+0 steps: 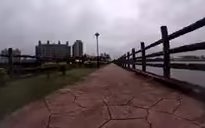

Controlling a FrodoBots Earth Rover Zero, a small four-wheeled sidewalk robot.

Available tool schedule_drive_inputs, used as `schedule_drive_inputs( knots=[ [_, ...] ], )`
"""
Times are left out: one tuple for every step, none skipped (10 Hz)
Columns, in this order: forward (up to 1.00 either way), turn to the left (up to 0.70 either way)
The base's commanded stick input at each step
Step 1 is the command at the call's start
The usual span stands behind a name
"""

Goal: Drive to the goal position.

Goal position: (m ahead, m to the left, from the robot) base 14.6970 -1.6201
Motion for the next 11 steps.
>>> schedule_drive_inputs(
  knots=[
    [1.00, 0.00],
    [1.00, 0.00],
    [1.00, 0.00],
    [1.00, -0.10],
    [1.00, -0.28],
    [1.00, -0.40],
    [1.00, -0.25],
    [1.00, 0.00],
    [1.00, 0.00],
    [1.00, 0.00],
    [1.00, 0.00]
  ],
)
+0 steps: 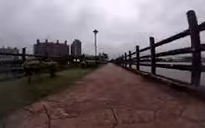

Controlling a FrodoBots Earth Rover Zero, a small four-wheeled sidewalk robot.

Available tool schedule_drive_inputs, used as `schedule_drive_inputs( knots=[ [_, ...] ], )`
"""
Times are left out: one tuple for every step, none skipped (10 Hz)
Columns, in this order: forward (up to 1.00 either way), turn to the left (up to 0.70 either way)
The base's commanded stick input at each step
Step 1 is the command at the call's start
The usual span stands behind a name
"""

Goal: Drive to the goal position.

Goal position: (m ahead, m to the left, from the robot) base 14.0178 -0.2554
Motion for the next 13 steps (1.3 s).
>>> schedule_drive_inputs(
  knots=[
    [1.00, 0.00],
    [1.00, 0.00],
    [1.00, 0.00],
    [1.00, 0.00],
    [1.00, 0.00],
    [1.00, 0.00],
    [1.00, 0.00],
    [1.00, 0.00],
    [1.00, 0.00],
    [1.00, 0.00],
    [1.00, 0.00],
    [1.00, 0.00],
    [1.00, 0.00]
  ],
)
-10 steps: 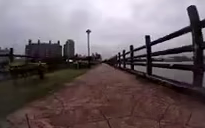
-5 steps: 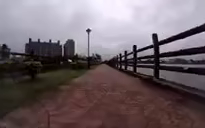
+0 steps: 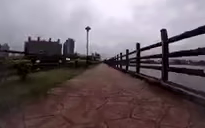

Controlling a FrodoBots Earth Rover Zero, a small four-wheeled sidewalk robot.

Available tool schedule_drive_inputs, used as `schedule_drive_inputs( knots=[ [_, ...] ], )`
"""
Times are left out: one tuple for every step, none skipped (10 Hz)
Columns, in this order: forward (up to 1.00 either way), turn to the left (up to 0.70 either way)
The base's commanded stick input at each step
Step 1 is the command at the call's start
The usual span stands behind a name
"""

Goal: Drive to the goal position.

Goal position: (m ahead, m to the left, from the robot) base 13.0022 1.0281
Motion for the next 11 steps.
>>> schedule_drive_inputs(
  knots=[
    [1.00, 0.00],
    [1.00, 0.00],
    [1.00, 0.00],
    [1.00, 0.00],
    [1.00, 0.00],
    [1.00, 0.00],
    [1.00, 0.00],
    [1.00, 0.00],
    [1.00, 0.00],
    [1.00, 0.00],
    [1.00, 0.00]
  ],
)
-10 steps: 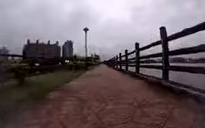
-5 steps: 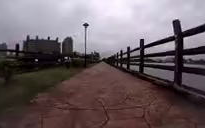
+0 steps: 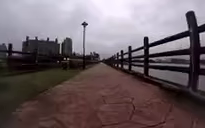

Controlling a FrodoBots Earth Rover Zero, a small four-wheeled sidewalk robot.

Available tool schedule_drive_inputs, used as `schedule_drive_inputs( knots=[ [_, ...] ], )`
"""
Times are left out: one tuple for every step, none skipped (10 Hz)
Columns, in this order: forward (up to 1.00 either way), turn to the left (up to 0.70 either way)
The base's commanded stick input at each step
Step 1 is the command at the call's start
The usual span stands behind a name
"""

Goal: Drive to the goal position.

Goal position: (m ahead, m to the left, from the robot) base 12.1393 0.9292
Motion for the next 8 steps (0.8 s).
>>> schedule_drive_inputs(
  knots=[
    [1.00, 0.00],
    [1.00, 0.00],
    [1.00, 0.00],
    [1.00, 0.00],
    [1.00, 0.00],
    [1.00, 0.00],
    [1.00, 0.00],
    [1.00, 0.00]
  ],
)
